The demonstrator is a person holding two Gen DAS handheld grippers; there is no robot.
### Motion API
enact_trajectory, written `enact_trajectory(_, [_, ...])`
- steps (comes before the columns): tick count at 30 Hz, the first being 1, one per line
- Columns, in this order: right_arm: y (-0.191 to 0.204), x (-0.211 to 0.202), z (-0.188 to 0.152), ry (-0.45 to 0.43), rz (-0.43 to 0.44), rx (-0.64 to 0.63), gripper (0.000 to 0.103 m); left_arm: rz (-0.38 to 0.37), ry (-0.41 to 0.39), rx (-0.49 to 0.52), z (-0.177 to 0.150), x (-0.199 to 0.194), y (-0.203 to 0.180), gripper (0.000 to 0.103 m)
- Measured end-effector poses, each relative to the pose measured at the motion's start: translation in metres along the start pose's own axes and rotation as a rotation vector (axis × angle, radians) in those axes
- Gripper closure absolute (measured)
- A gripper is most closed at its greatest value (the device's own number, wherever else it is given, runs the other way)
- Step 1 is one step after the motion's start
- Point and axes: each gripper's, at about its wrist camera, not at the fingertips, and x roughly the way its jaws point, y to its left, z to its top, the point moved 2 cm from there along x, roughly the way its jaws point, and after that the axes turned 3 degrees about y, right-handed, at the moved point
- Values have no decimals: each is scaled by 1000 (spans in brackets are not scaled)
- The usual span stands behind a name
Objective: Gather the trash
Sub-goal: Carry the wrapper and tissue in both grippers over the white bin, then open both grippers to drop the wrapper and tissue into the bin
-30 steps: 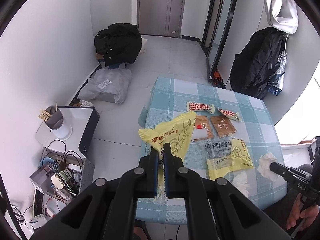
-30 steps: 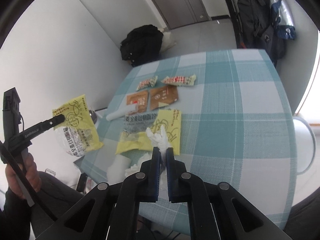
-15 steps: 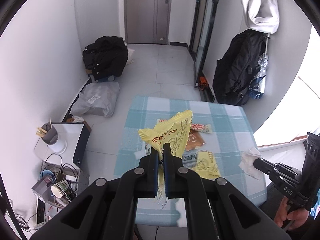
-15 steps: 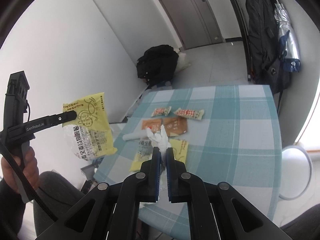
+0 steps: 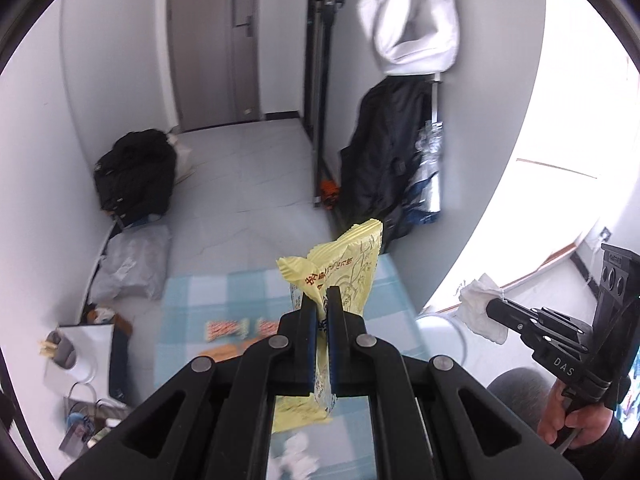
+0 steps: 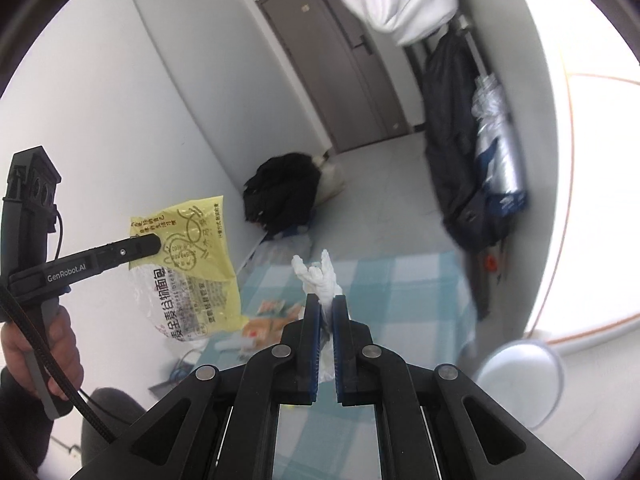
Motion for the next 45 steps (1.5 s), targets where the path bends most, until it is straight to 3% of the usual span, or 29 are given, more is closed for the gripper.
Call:
enact_trajectory(8, [-83,-43,21,-64,-161,82,98,-130,62,95,29,58,-73,102])
enact_trajectory(13, [-139,-39,9,-33,-213,157,98,-168,158,155,28,105,-112,102])
enact_trajectory(23, [-231,13,-56,116,-227,320,98,-188,349,240,-9,209,-170,102])
enact_trajectory(27, [-262,45,-80,177,-185,411,98,-190,448,230,-31,245,-179,102])
enact_trajectory(34, [-292,86,-127,280,-180,490,98,-184,590,222,-59,295,-193,102])
enact_trajectory(39, [-315,115,-153,354,-183,531,97,-172,641,231,-77,318,-207,102])
enact_trajectory(45, [-332,131,-175,409,-189,605,95,-172,723,166,-91,356,-207,102])
